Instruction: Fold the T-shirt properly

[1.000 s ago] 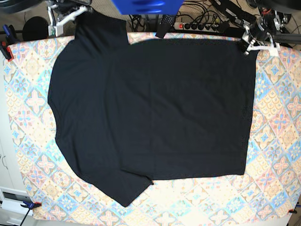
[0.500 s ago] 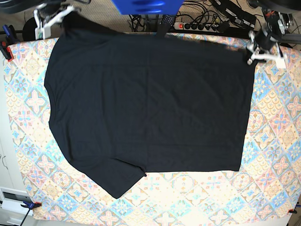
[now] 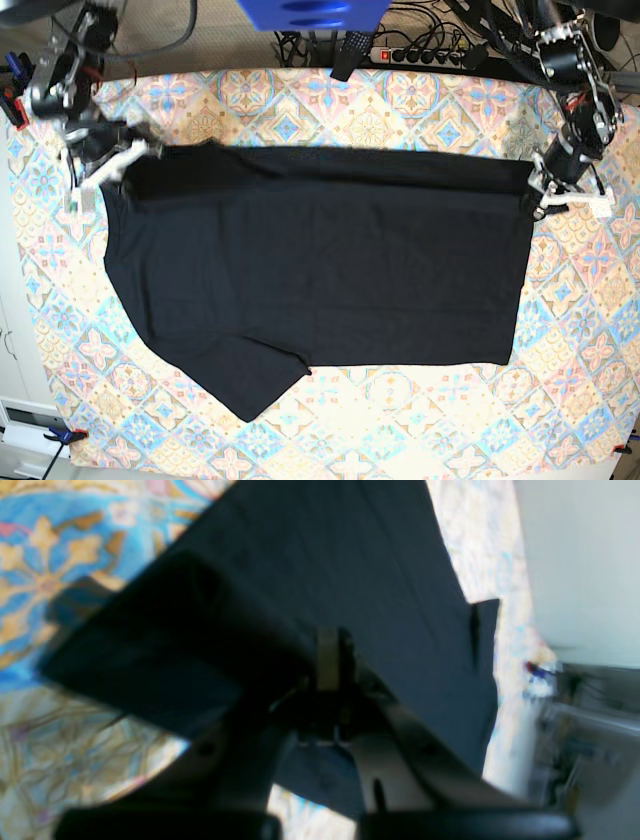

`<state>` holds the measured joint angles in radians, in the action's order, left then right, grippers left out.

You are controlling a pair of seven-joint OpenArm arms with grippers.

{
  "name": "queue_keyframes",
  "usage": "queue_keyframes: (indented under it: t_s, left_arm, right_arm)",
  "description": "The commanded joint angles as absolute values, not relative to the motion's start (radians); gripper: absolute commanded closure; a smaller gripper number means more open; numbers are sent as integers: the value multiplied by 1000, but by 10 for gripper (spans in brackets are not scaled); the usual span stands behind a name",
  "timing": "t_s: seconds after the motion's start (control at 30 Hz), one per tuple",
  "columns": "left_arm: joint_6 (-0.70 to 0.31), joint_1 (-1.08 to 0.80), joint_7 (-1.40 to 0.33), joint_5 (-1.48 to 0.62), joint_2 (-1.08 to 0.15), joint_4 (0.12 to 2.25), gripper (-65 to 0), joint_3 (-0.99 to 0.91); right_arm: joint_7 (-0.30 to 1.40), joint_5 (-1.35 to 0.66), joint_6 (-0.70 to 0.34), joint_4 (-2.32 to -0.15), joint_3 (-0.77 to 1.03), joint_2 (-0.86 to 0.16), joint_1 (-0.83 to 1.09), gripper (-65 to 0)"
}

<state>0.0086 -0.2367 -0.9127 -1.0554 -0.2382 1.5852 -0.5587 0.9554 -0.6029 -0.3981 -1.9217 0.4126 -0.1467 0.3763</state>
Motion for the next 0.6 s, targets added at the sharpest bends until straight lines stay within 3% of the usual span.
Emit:
queue_keyframes:
  t_s: [0.0, 0.47, 0.57]
  left_arm:
    - [4, -203, -900, -1069, -252, 1572, 0, -564]
    - [4, 71, -885, -977, -246, 1297, 0, -467]
    - [4, 79, -858, -967, -242, 1291, 0, -467]
  right_arm:
    - [931, -611, -400, -1929, 418, -159, 348, 0]
    - [929, -610, -403, -1678, 414, -157, 114, -7]
    - [929, -610, -403, -1666, 383, -157, 85, -55]
